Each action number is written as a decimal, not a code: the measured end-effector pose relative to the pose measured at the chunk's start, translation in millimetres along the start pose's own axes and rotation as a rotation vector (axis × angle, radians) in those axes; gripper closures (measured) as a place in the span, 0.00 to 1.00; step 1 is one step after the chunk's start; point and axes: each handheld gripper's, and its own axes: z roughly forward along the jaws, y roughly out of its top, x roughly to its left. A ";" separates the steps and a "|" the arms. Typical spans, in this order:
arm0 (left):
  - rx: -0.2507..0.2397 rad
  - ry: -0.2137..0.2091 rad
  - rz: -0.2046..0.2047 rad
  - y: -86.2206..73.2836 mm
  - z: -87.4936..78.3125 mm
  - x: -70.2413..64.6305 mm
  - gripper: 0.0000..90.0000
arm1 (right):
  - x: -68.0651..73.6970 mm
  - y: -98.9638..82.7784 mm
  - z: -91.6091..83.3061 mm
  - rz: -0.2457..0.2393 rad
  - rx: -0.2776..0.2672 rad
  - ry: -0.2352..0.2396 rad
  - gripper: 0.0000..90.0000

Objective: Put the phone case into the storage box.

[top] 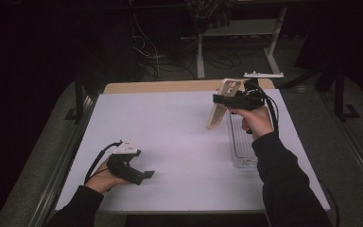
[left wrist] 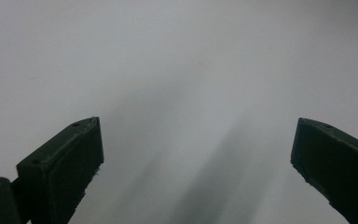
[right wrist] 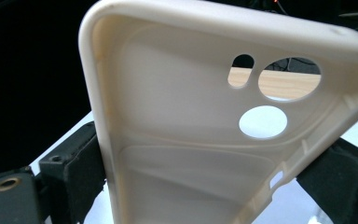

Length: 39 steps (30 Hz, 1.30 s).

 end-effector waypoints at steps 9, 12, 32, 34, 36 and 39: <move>-0.003 0.000 -0.005 -0.1 -0.2 0.0 0.02 | -11.8 9.4 -11.0 0.011 -0.015 -0.040 0.09; -0.004 0.001 -0.003 -0.1 -0.3 0.0 0.02 | -15.9 10.9 -13.4 0.012 -0.024 -0.052 0.09; 0.007 -0.002 0.002 -0.4 -0.9 0.3 0.02 | -37.1 15.9 -25.1 0.031 -0.044 -0.138 0.09; 0.006 -0.002 -0.001 -0.5 -0.7 0.1 0.02 | -39.1 16.5 -26.4 0.035 -0.047 -0.148 0.09; 0.005 -0.002 -0.002 -0.5 -0.6 0.0 0.02 | -41.3 17.0 -27.9 0.035 -0.045 -0.162 0.09; -0.004 -0.002 -0.009 -0.6 -0.3 -0.4 0.02 | -45.9 16.9 -29.7 0.036 -0.047 -0.180 0.09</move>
